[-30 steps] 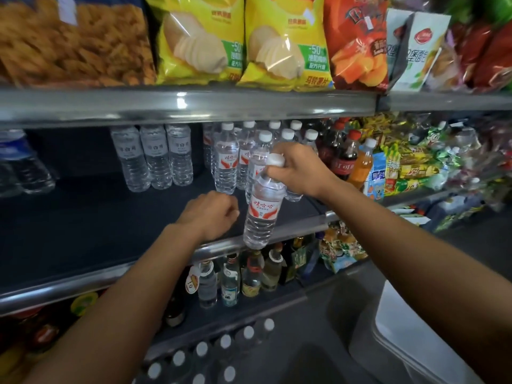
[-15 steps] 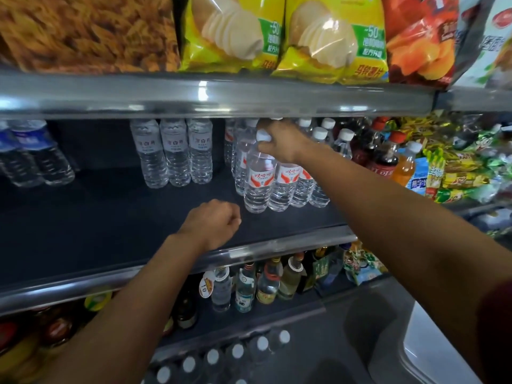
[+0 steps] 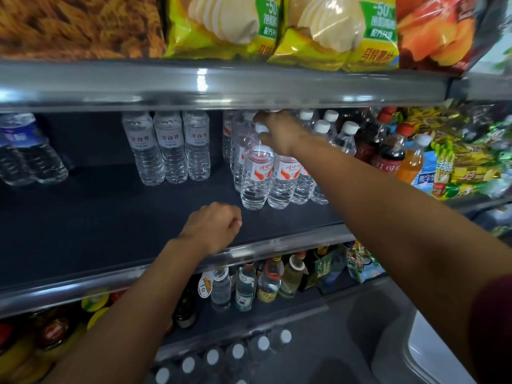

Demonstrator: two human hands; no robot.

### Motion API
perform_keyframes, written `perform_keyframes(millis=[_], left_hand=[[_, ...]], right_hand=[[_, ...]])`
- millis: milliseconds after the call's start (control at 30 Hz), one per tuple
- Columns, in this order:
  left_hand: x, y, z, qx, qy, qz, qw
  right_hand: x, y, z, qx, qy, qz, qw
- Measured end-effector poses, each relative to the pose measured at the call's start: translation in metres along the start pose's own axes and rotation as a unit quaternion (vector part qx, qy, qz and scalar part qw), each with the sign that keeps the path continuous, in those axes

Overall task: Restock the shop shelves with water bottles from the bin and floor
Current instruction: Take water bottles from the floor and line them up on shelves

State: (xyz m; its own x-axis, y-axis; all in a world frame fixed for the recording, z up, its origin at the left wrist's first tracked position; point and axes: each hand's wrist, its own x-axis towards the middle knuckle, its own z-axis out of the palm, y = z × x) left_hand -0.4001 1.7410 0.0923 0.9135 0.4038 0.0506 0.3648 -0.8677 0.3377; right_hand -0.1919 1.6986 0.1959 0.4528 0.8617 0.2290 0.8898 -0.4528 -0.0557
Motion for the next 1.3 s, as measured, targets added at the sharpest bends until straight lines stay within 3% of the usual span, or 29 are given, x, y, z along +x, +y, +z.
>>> perform_keyframes(millis=[367,500,633,933,1100,1300], left_hand=[[0.012,0.005,0.000,-0.001,0.011,0.017,1.000],[0.007,0.009,0.007,-0.005,0.015,0.028,0.999],[-0.010,0.008,0.032,-0.006,-0.015,0.027,0.999],[-0.081,-0.008,0.146,-0.028,-0.157,0.010,0.987],[-0.127,-0.023,0.211,-0.022,-0.231,-0.014,0.973],[-0.181,-0.041,0.272,-0.050,-0.289,-0.080,0.953]], right_hand=[[-0.026,-0.001,0.004,0.030,0.055,0.001,0.998],[-0.065,-0.006,0.013,0.055,0.094,0.010,0.994],[-0.120,-0.011,0.048,0.093,0.075,0.016,0.993],[-0.249,-0.037,0.182,0.196,-0.088,0.074,0.974],[-0.312,-0.059,0.262,0.206,-0.216,0.130,0.946],[-0.362,-0.084,0.333,0.191,-0.317,0.117,0.922]])
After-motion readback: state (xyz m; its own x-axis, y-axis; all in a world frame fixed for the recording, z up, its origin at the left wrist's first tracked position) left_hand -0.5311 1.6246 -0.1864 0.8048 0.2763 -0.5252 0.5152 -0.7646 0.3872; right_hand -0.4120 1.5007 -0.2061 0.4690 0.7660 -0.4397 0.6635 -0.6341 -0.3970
